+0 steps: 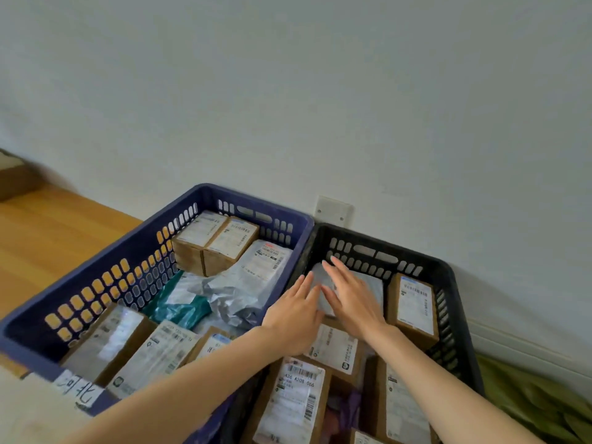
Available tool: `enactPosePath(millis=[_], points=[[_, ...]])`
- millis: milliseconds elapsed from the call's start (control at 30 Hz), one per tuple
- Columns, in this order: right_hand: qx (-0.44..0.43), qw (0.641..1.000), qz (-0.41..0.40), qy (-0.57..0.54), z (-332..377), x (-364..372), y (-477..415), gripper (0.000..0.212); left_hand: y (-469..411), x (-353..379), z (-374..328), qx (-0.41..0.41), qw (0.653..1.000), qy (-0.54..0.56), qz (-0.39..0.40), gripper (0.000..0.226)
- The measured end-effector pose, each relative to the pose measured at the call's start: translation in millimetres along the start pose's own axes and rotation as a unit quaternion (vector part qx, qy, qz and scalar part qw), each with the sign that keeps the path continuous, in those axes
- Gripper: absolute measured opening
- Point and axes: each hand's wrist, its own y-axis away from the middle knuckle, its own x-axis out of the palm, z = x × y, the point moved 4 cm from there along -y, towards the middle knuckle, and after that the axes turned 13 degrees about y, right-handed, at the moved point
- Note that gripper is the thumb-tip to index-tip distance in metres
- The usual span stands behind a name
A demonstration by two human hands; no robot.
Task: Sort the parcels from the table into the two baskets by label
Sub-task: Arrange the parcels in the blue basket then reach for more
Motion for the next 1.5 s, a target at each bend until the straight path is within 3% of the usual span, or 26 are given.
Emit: enactPosePath(millis=[167,367,567,767,1067,1500], points=[[-0.007,0.998,-0.046,-0.034,68.8,-23.9,-28.9,0.053,30.3,-64.3,29.1,0.016,0.997,-0.015,-0.076,0.056],[-0.039,0.995,-0.072,-0.064,180.6,-24.1,-69.0,0.059,90.5,-140.6,112.9,-0.021,0.993,-0.05,-0.101,0.055],[-0.086,0.988,-0.09,-0.091,323.0,-10.9,-107.5,0.085,168.0,-228.8,215.6,-0.093,0.985,-0.058,-0.134,0.056],[-0.142,0.981,-0.049,-0.119,447.5,17.7,-153.0,0.057,241.6,-297.1,321.1,-0.163,0.966,-0.007,-0.199,0.056],[-0.191,0.97,-0.012,-0.15,591.6,77.8,-241.2,0.051,297.7,-344.2,486.2,-0.268,0.931,0.066,-0.238,0.057],[-0.173,0.963,0.066,-0.197,739.0,166.9,-404.0,0.046,292.1,-439.8,702.3,-0.351,0.904,0.081,-0.231,0.056]])
